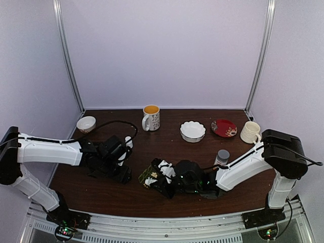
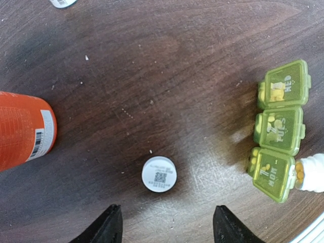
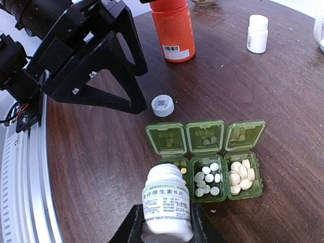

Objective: Sort the pills into containers
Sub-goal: Pour the pill into the compartment of the pill container, then pick up the lid of the pill bottle from the center of the board.

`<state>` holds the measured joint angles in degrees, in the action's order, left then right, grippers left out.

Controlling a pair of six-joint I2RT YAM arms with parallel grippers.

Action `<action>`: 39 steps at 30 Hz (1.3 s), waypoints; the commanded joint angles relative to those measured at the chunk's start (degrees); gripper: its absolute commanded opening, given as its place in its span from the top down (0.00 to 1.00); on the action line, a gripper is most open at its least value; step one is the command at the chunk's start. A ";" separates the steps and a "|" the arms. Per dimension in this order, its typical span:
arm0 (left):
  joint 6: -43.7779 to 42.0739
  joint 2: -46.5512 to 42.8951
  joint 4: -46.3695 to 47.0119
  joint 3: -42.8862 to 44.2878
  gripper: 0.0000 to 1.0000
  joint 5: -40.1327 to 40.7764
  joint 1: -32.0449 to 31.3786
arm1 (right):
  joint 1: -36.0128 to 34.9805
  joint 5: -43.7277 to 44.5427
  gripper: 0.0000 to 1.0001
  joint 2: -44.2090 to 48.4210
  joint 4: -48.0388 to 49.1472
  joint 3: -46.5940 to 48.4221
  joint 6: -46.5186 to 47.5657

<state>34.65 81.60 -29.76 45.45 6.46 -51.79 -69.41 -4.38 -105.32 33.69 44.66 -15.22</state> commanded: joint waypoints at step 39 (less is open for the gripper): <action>0.46 5.97 0.52 2.66 0.40 1.58 0.37 | -0.18 -1.48 1.00 1.61 5.61 -2.30 -0.47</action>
<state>34.65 86.48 -30.00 46.44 6.68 -51.79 -69.41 -4.23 -105.23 34.30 44.01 -15.42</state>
